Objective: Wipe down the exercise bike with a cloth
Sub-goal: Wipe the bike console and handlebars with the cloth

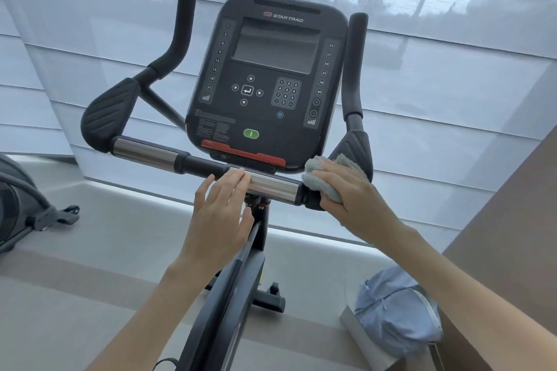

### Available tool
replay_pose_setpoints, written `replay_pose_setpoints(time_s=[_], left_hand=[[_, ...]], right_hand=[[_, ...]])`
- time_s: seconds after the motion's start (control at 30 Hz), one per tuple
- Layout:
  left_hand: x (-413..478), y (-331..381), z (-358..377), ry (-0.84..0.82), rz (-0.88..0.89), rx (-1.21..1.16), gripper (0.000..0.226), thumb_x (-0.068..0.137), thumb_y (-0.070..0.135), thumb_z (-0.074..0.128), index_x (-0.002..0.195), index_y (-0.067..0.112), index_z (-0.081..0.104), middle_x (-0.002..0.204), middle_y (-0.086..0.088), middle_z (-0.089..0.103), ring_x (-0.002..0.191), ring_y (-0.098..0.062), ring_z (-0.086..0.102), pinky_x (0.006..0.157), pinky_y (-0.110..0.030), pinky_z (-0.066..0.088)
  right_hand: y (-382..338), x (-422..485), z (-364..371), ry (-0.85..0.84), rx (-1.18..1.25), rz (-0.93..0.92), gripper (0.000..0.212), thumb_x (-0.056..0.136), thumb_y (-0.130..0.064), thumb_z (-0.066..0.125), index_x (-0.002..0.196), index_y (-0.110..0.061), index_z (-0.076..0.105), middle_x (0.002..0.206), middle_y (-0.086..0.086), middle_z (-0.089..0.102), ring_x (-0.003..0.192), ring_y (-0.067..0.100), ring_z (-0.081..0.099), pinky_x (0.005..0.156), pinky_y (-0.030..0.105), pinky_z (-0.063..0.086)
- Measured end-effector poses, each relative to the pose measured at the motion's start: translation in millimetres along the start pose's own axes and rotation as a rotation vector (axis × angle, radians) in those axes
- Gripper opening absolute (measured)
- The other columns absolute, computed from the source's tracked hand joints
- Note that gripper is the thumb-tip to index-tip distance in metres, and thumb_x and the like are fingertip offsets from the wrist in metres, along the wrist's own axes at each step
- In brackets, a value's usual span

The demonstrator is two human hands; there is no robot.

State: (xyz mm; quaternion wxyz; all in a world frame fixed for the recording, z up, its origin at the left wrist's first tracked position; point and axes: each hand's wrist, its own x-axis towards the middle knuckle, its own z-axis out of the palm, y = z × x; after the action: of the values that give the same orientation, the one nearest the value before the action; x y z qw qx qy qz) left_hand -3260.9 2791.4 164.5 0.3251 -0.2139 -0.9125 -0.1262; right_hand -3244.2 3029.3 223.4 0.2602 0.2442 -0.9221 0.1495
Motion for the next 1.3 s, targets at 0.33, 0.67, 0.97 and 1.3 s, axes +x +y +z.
replay_pose_setpoints(time_s=[0.33, 0.67, 0.97, 1.3], left_hand=[[3.6, 3.1, -3.4, 0.027, 0.007, -0.02, 0.05, 0.088, 0.026, 0.036, 0.126, 0.003, 0.057, 0.132, -0.013, 0.056, 0.126, -0.028, 0.05, 0.111, -0.049, 0.03], [1.3, 12.7, -3.7, 0.002, 0.02, 0.004, 0.048, 0.088, 0.025, 0.042, 0.127, 0.003, 0.058, 0.13, -0.014, 0.058, 0.122, -0.029, 0.054, 0.107, -0.052, 0.036], [-3.4, 17.5, 1.6, -0.007, -0.004, 0.018, 0.054, 0.081, 0.02, 0.053, 0.132, 0.001, 0.052, 0.136, -0.015, 0.053, 0.128, -0.03, 0.048, 0.108, -0.049, 0.031], [-31.8, 28.6, -19.7, -0.017, -0.144, 0.13, 0.051, 0.082, 0.011, 0.054, 0.132, 0.001, 0.052, 0.136, -0.014, 0.054, 0.127, -0.027, 0.05, 0.109, -0.047, 0.03]], right_hand=[[19.6, 19.6, -52.5, 0.243, 0.311, 0.166, 0.032, 0.078, -0.022, 0.048, 0.105, -0.022, 0.065, 0.099, -0.018, 0.063, 0.088, -0.013, 0.054, 0.08, 0.006, 0.038], [62.5, 39.1, -23.8, 0.015, 0.127, 0.23, 0.024, 0.089, -0.007, 0.052, 0.111, -0.008, 0.063, 0.117, -0.01, 0.061, 0.111, 0.012, 0.049, 0.096, 0.007, 0.027], [4.0, -1.1, -0.8, 0.018, 0.069, 0.017, 0.032, 0.083, 0.0, 0.061, 0.115, -0.002, 0.064, 0.128, 0.01, 0.058, 0.127, 0.023, 0.047, 0.111, 0.043, 0.03], [-41.5, -18.0, 15.3, -0.067, 0.435, -0.22, 0.024, 0.085, -0.008, 0.061, 0.108, -0.005, 0.066, 0.119, 0.003, 0.064, 0.117, 0.012, 0.051, 0.104, 0.023, 0.035]])
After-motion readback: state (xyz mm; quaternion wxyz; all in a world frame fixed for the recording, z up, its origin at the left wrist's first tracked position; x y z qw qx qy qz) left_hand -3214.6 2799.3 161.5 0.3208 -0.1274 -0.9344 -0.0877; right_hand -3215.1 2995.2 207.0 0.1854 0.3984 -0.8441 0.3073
